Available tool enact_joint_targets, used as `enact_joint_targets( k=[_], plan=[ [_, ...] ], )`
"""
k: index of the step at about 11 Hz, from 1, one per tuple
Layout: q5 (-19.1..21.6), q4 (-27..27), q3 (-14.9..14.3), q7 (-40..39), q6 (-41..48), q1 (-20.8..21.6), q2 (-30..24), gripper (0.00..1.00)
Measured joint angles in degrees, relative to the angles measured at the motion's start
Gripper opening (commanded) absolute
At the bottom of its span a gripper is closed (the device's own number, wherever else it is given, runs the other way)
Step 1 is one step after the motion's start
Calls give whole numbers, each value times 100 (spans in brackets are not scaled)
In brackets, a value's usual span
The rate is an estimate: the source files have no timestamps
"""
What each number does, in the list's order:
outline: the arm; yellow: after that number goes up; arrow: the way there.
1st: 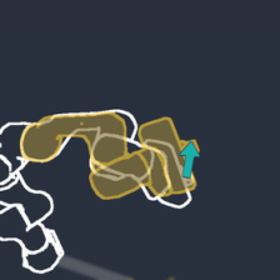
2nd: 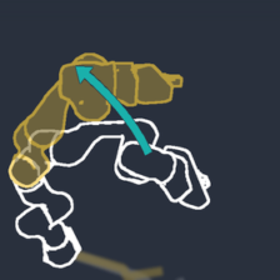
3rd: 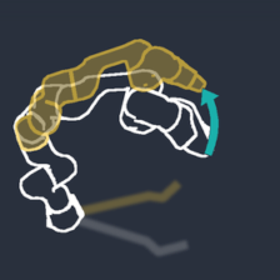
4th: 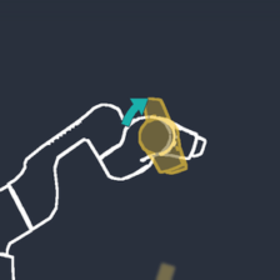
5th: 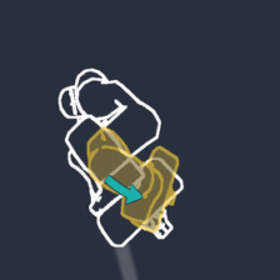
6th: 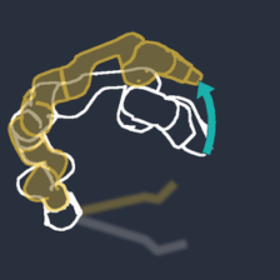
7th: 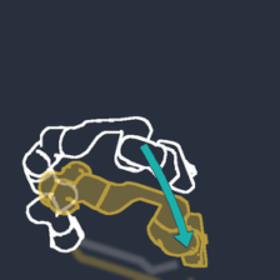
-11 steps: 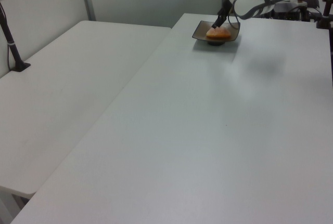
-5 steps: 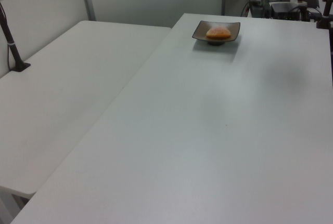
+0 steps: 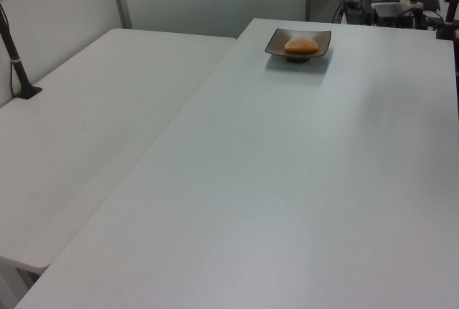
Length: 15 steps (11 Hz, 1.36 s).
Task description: Bread is placed on a ceramic plate
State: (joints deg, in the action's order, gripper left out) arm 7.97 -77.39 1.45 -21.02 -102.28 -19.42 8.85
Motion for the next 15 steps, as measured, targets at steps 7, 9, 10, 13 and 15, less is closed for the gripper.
enact_joint_targets(
  k=[7, 9, 10, 13, 15],
  plan=[
    [27, -959, 19, 2736, 1843, 1733, -1252, 100],
    [-218, -1221, 12, 2744, 1775, 2213, -1297, 100],
    [-302, -1369, 10, 2711, 1504, 2364, -1294, 100],
    [-357, -1654, -48, 1878, 670, 2417, -1234, 100],
    [-357, -1661, -133, 1636, 580, 2414, -1209, 100]
  ],
)
